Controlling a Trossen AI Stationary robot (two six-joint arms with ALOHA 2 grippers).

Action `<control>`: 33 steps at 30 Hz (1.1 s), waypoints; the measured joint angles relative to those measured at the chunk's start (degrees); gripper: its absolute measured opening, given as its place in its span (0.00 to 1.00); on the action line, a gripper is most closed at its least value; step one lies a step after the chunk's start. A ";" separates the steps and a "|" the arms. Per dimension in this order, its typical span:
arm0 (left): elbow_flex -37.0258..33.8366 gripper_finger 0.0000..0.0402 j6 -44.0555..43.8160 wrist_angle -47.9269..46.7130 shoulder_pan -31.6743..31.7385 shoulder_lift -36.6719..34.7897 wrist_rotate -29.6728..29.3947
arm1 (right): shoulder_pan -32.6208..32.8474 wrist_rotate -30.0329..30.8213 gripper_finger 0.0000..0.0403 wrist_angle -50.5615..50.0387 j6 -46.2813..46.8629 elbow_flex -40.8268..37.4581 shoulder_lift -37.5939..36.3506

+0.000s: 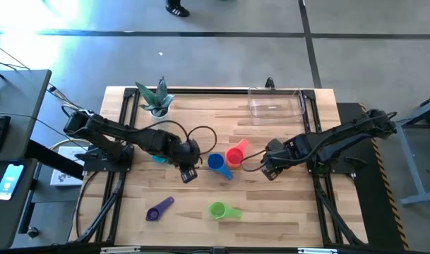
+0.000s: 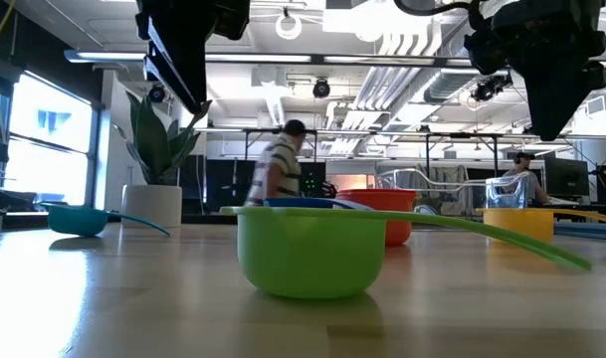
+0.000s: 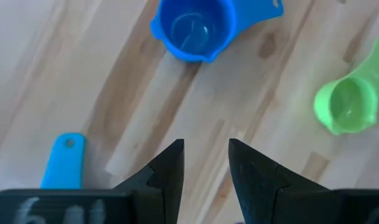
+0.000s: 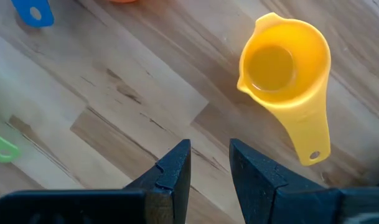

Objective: Nest measuring cups in basket
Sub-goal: Stack the dark blue measuring cup on top of the red measuring cup

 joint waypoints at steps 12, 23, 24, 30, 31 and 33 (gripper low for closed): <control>0.02 0.29 -4.84 -0.09 -4.05 0.00 -0.22 | 0.58 1.40 0.38 0.20 -6.67 -0.01 0.00; 0.02 0.29 -0.46 0.92 -5.60 0.02 -6.28 | -0.46 3.07 0.40 2.28 -14.68 -0.01 0.00; 0.04 0.29 2.00 2.00 -5.45 0.15 -7.18 | -0.45 3.02 0.40 2.68 -14.84 -0.01 0.00; 0.09 0.29 19.62 10.06 -3.78 2.01 -6.28 | -0.45 2.89 0.40 3.43 -13.75 -0.01 0.00; 0.11 0.29 22.04 11.35 -3.45 2.70 -5.49 | -0.45 2.89 0.40 3.38 -13.37 -0.01 0.00; 0.11 0.29 27.31 14.67 -2.85 4.20 -3.57 | -0.45 2.89 0.40 3.37 -13.06 -0.01 0.00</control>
